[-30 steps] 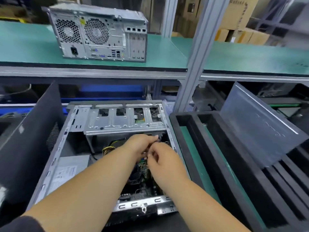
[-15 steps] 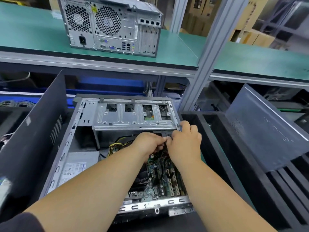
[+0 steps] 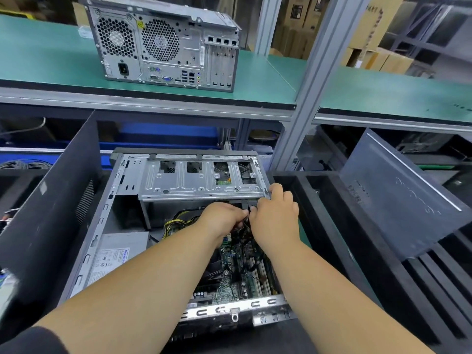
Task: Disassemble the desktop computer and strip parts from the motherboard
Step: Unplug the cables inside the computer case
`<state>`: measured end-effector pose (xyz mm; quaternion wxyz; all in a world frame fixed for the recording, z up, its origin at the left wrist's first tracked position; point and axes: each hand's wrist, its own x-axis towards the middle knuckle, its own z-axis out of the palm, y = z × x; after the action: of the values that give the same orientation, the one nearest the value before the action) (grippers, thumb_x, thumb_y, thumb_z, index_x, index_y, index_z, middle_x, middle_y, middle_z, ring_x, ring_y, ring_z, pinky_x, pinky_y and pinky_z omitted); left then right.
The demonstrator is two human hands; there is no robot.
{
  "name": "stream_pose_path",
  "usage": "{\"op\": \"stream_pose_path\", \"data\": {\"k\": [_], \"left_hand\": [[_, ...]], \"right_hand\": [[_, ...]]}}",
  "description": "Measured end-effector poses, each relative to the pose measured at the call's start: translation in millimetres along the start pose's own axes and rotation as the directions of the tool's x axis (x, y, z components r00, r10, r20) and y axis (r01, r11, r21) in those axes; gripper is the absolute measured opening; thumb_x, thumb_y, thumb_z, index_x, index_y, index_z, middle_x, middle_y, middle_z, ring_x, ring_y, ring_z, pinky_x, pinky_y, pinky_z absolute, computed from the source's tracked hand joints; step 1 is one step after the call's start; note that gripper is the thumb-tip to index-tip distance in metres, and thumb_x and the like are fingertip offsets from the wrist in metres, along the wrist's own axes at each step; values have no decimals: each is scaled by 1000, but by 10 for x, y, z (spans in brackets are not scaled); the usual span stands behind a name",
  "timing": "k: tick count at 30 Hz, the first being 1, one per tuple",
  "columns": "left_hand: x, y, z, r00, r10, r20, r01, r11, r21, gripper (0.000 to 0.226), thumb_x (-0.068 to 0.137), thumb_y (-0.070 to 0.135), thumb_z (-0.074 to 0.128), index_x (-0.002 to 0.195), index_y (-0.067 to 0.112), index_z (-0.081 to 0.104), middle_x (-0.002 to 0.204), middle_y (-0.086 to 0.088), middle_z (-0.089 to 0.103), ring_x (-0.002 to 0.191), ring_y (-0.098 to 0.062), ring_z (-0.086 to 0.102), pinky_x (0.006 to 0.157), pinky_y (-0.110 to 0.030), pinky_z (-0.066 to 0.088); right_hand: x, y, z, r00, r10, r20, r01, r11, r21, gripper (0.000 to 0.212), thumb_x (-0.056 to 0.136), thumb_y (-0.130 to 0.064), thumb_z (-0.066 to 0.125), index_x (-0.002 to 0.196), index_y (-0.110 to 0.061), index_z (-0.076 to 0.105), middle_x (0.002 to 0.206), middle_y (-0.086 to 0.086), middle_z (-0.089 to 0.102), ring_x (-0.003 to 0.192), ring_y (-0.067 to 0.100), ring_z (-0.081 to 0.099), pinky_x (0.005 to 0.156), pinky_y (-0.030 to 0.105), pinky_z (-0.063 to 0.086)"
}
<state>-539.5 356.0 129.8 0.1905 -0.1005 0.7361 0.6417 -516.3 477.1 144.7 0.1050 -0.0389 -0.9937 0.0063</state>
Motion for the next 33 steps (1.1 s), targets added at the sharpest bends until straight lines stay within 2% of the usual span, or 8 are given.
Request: {"op": "stream_pose_path", "data": {"k": [7,14,18,22,25,26,30,33], "left_hand": [[43,-63,1,998,56,11,-56,998,-2,25,86,25,72,64,15,67,61,-1,62,70,-20,54,79,-32,44],[46,-45,-20,1000,20,-4,-20,1000,-12,13,85,28,73,77,18,69,60,3,63,66,-12,55,62,-21,37],[65,-37,-34,1000,-10,-7,10,1000,-19,12,86,29,72,78,20,69,61,4,63,68,-10,55,60,-21,33],[79,-89,18,1000,9,-13,-9,998,-59,12,85,26,73,83,14,70,57,3,62,60,-9,55,62,-22,38],[74,-116,43,999,25,-19,-27,995,-100,13,85,22,74,81,11,68,58,1,60,47,-4,52,54,-15,45],[65,-112,45,999,27,-24,-29,995,-96,13,85,22,74,80,11,68,59,0,60,47,-4,52,53,-15,45],[40,-85,43,999,5,-38,-9,995,-96,12,85,26,74,78,18,68,72,0,63,65,-10,54,66,-22,41],[20,-62,32,999,-18,-31,14,994,-110,11,85,27,73,85,16,70,85,1,65,77,-7,55,63,-19,36]], "right_hand": [[14,10,31,1000,2,-1,-2,1000,-7,32,99,-38,45,106,-15,67,133,3,35,111,25,38,89,37,33],[14,6,22,1000,7,-1,-7,1000,2,31,100,-37,45,105,-16,68,135,2,34,111,24,37,89,36,32],[3,14,14,1000,6,1,-7,1000,16,32,99,-37,45,104,-15,68,136,2,34,111,24,37,89,37,32],[17,19,27,1000,2,4,-2,1000,26,33,99,-38,46,106,-15,68,138,3,34,112,24,38,90,37,34],[17,23,34,1000,-5,4,4,1000,19,34,99,-39,47,109,-15,68,139,3,33,114,25,38,92,37,36],[16,22,31,1000,-4,4,4,1000,21,34,99,-40,47,109,-15,68,139,3,33,114,25,38,92,37,36],[10,12,9,1000,2,9,-2,1000,23,34,99,-39,46,108,-15,68,140,3,33,114,25,38,93,37,36],[2,15,-3,1000,1,15,-2,1000,19,35,99,-39,46,110,-15,67,142,4,33,116,26,38,93,38,35]]}}
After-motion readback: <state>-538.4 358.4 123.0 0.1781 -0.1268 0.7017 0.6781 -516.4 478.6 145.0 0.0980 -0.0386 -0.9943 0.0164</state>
